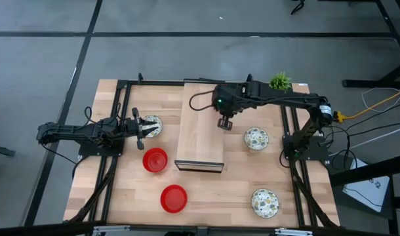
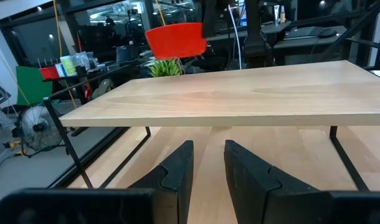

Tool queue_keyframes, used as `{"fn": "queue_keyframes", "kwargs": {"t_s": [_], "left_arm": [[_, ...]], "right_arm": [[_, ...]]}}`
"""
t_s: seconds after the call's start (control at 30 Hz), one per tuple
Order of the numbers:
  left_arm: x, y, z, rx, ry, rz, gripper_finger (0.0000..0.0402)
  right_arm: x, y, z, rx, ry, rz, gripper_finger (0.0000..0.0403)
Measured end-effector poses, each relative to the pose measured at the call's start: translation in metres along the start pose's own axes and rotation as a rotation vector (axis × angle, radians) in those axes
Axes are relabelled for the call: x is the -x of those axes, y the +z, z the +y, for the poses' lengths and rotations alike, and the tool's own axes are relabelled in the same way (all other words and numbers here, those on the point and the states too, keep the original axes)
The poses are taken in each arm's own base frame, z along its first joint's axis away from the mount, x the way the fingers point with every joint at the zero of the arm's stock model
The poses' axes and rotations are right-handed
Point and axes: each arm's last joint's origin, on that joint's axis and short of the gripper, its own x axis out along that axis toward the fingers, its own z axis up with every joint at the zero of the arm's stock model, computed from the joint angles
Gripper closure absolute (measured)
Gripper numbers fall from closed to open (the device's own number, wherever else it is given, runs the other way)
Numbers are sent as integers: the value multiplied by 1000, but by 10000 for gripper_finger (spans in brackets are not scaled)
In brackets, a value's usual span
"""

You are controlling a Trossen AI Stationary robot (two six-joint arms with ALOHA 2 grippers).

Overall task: Pick & Place Mini bowls
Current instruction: Put the right red bowl on the shelf

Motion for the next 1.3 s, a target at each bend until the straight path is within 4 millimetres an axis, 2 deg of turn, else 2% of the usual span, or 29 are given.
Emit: {"fn": "queue_keyframes", "kwargs": {"t_s": [0.37, 0.77, 1.07, 1.3], "left_arm": [[0, 0, 0, 0, 0, 0, 316], [0, 0, 0, 0, 1, 0, 316], [0, 0, 0, 0, 0, 0, 316], [0, 0, 0, 0, 0, 0, 316]], "right_arm": [[-2, 20, 1, 131, 41, -191, 397], [-34, 30, 0, 249, 13, -160, 397], [-40, 30, -20, 246, 37, -161, 397], [-40, 32, -20, 274, 26, -184, 397]]}}
